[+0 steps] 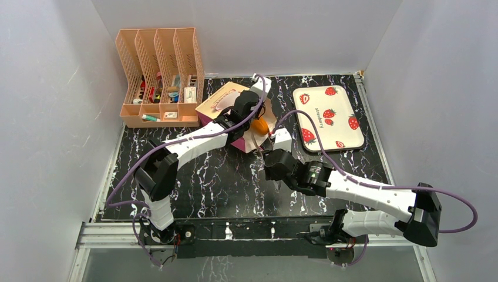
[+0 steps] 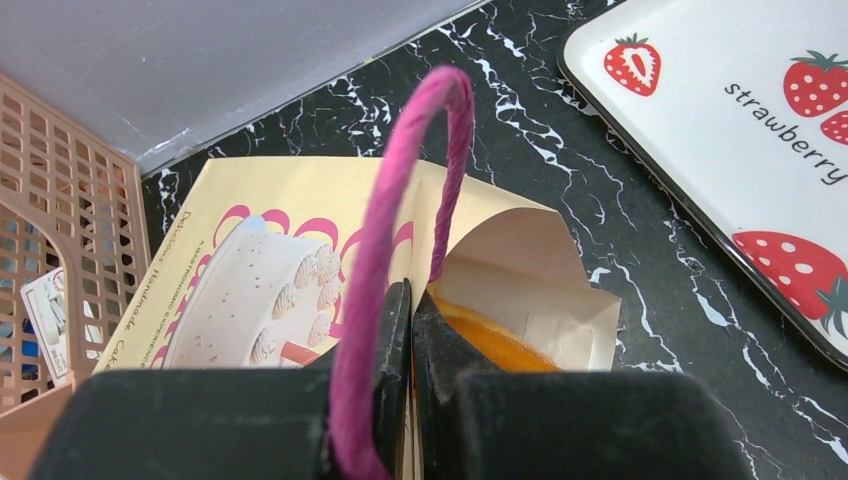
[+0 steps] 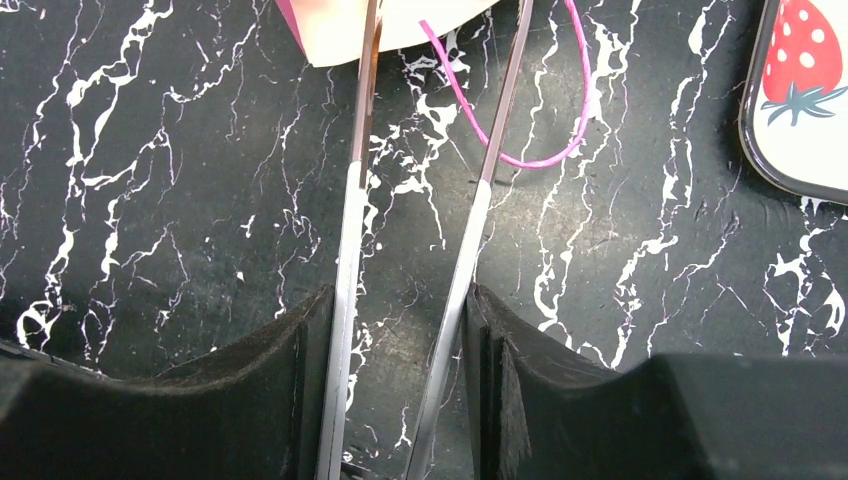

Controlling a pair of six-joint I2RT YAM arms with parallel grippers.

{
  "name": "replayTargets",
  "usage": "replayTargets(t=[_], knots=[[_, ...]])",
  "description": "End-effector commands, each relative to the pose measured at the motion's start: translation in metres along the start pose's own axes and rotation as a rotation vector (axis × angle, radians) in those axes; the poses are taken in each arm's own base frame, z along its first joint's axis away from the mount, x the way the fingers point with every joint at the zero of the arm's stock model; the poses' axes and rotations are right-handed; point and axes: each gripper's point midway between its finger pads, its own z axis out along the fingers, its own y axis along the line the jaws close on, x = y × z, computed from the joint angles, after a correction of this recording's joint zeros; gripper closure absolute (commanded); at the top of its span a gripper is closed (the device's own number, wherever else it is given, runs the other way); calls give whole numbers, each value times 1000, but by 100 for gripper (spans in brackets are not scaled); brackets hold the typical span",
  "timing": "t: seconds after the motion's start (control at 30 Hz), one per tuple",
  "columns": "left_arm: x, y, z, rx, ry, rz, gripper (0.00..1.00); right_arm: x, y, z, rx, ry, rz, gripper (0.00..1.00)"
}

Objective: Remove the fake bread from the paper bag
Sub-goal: Take out the fake bread from the paper bag.

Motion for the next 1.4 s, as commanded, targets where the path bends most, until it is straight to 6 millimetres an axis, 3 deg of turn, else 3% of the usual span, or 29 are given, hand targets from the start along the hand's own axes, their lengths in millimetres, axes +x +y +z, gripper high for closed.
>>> replayTargets(t=[0.0, 0.4, 0.6, 0.97, 1.27, 1.37], knots=[[-15, -2, -7, 4, -43, -26, 100, -29, 6, -8, -27, -106, 73, 86], [-19, 0, -5, -10, -49, -25, 100, -16, 2, -11, -30, -72, 89, 86], [-22, -2, -6, -1, -53, -31, 100, -19, 4, -6, -29, -89, 80, 85], [-22, -1, -8, 3, -51, -33, 100, -27, 25, 18, -45, -111, 27, 85], [-24, 0, -12, 7, -56, -38, 100, -35, 22, 43, -7, -128, 4, 86], [-23, 0, -13, 7, -56, -36, 100, -37, 20, 50, 5, -127, 2, 91]])
